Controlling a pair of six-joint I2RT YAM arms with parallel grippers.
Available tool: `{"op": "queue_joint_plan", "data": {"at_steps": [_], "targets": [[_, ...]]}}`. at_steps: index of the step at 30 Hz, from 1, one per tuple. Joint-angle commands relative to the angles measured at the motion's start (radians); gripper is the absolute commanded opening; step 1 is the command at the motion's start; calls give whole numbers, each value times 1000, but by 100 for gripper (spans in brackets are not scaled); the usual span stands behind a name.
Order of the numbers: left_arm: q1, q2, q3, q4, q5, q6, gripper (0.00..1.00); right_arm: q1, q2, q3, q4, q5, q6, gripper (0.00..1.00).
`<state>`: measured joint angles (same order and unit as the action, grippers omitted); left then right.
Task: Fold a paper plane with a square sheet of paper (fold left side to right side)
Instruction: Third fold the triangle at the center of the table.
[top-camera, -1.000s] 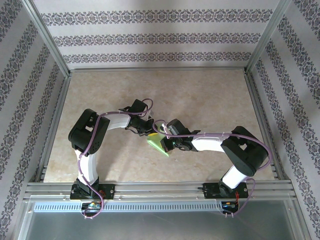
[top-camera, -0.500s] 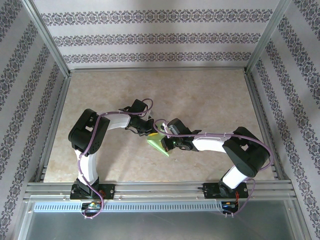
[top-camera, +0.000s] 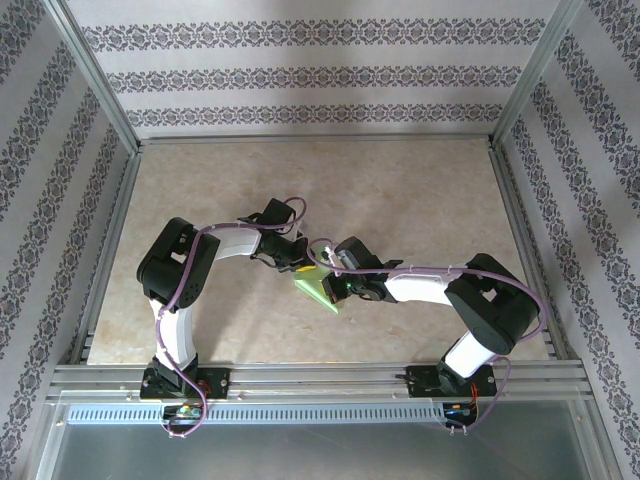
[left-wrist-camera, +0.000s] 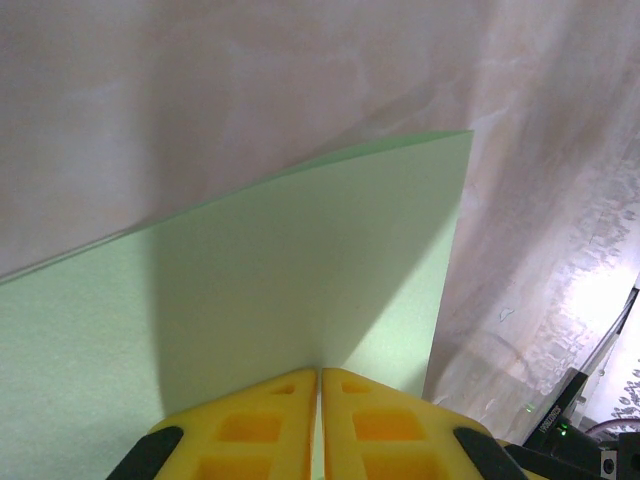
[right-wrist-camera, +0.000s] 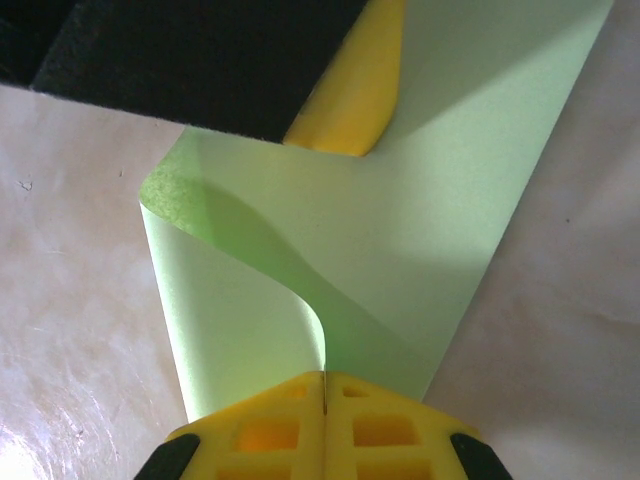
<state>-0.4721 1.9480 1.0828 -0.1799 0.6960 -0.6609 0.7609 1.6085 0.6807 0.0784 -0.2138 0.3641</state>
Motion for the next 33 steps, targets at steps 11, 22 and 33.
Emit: {"op": "queue_joint_plan", "data": {"at_steps": [11, 22, 33], "targets": [[-25, 40, 1, -58, -43, 14, 12, -9, 35, 28, -18, 17, -13, 0], [-20, 3, 47, -103, -67, 49, 20, -2, 62, 17, -50, -1, -27, 0], [45, -222, -28, -109, -132, 86, 20, -2, 54, -7, -60, -3, -26, 0]]}}
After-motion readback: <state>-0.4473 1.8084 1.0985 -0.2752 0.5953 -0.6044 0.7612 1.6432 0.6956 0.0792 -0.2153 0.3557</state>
